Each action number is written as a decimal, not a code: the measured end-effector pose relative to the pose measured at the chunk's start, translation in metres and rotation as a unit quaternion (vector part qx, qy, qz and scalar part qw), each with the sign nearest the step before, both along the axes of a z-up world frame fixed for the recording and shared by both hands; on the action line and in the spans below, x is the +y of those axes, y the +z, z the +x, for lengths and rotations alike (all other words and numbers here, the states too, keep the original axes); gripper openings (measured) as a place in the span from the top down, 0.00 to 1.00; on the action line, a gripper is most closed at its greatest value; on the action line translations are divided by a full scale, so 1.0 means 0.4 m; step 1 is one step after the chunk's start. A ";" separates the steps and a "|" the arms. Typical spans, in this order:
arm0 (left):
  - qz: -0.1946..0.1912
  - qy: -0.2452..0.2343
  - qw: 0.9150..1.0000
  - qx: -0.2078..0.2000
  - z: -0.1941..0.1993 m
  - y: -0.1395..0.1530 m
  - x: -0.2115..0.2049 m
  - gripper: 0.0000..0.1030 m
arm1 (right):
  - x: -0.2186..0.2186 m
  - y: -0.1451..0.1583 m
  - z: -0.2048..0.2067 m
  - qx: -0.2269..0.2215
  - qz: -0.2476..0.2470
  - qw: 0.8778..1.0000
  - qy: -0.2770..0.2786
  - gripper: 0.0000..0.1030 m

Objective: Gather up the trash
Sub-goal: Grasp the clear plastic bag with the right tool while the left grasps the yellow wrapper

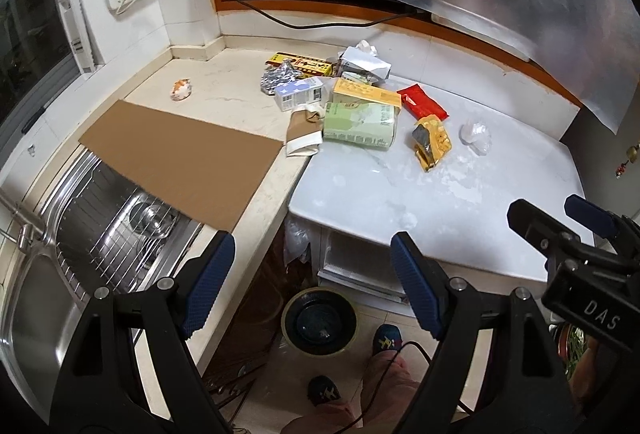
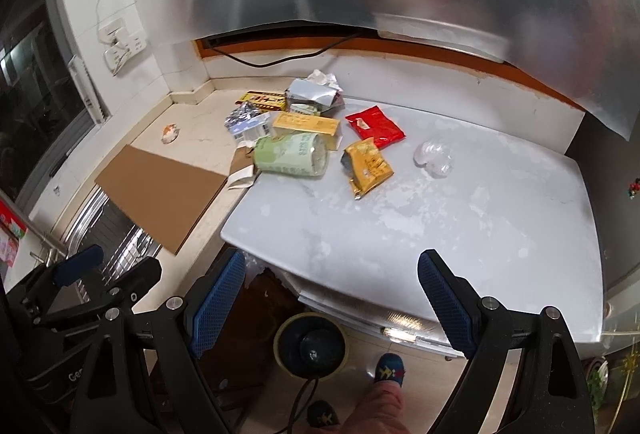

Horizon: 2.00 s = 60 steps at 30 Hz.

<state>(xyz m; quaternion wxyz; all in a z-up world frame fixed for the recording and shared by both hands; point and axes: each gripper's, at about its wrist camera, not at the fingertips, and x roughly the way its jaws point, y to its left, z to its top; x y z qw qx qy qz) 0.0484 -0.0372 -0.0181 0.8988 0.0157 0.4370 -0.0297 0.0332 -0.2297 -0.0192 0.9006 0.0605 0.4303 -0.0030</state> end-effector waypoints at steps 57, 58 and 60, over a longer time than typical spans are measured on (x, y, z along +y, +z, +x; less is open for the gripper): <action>-0.210 0.026 0.968 0.134 0.602 -0.391 -0.432 0.91 | -0.423 -0.464 0.721 0.138 0.054 0.988 0.035 0.62; -0.207 0.025 0.969 0.132 0.589 -0.383 -0.428 0.91 | -0.418 -0.461 0.717 0.140 0.054 0.988 0.036 0.63; -0.201 0.019 0.971 0.126 0.561 -0.365 -0.414 0.92 | -0.408 -0.453 0.701 0.142 0.056 0.988 0.037 0.63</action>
